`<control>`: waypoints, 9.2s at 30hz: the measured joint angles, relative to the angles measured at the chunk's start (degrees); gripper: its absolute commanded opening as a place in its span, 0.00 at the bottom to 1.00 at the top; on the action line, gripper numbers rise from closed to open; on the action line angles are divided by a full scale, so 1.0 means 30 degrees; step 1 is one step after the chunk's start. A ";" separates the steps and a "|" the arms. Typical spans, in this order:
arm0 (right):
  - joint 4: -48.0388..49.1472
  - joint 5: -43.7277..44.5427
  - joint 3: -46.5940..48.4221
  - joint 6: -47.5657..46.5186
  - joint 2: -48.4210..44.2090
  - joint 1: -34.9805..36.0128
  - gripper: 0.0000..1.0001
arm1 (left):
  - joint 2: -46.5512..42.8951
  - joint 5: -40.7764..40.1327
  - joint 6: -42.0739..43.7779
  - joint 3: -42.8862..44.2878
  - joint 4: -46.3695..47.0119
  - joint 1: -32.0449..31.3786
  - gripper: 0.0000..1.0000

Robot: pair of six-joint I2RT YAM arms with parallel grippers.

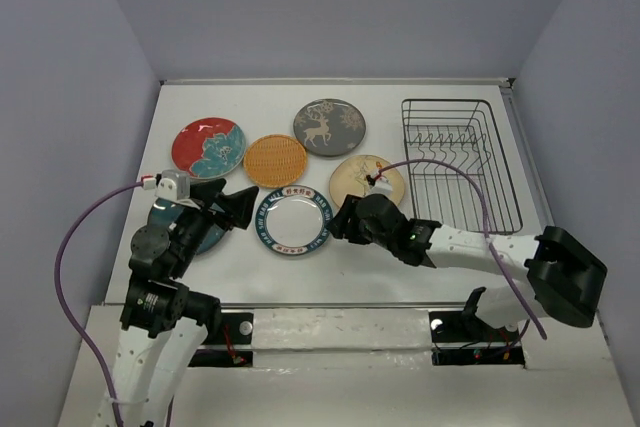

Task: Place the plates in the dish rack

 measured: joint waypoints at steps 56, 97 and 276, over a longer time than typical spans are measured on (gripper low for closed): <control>-0.7446 0.7227 0.8233 -0.7016 -0.4590 -0.2135 0.07 | -0.2681 -0.1086 0.0204 -0.0153 -0.0532 -0.1166 0.99; -0.0036 0.8007 0.6834 -2.5274 -0.0131 -1.7894 0.07 | -0.4262 -0.1858 0.0211 -0.0153 -0.1049 -0.4503 0.99; -0.0175 0.7475 0.4911 -2.2403 0.0546 -1.6502 0.67 | -0.5442 -1.1307 0.1355 0.0605 -0.1042 -0.5654 0.99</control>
